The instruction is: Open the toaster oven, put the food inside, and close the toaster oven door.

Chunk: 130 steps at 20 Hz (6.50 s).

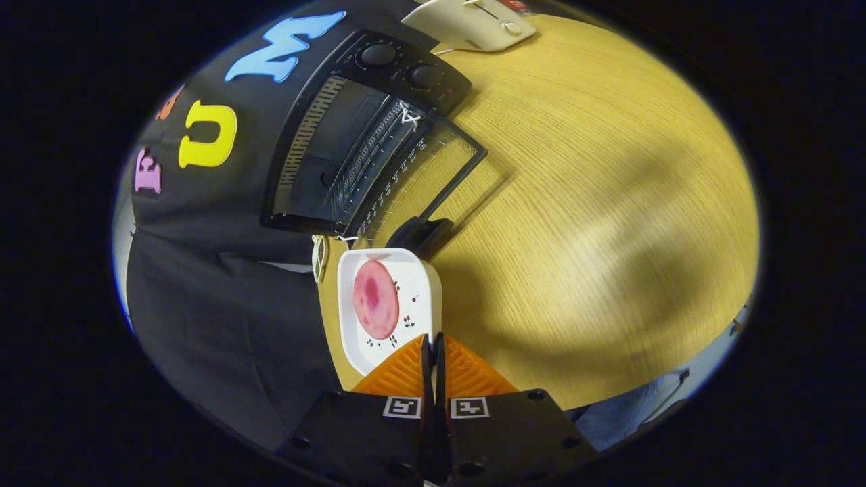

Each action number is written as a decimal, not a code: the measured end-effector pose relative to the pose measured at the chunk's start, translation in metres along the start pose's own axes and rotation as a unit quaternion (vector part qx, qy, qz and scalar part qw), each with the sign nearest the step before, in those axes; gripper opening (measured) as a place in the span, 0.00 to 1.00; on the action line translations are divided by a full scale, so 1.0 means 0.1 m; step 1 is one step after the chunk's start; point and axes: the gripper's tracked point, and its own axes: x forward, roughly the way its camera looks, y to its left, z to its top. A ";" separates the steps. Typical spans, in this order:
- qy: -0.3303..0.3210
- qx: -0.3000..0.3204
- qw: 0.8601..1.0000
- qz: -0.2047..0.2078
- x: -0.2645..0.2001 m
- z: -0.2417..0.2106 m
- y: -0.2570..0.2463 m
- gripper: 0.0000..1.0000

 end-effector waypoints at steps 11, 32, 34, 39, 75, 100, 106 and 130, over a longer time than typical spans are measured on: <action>-0.101 0.063 0.993 0.007 0.30 0.39 0.43 0.02; -0.223 0.206 0.953 0.008 1.01 1.71 0.91 0.02; -0.242 0.211 0.947 0.019 1.09 1.85 0.99 0.02; -0.265 0.215 0.939 0.026 1.29 2.05 1.14 0.02; -0.205 -0.320 0.914 -0.141 0.54 0.85 0.54 0.98; -0.106 -0.401 0.872 -0.259 0.86 0.71 -0.06 0.98; -0.128 -0.421 0.858 -0.266 0.79 0.70 -0.02 0.98; -0.255 -0.450 0.824 -0.232 0.31 0.93 0.62 0.98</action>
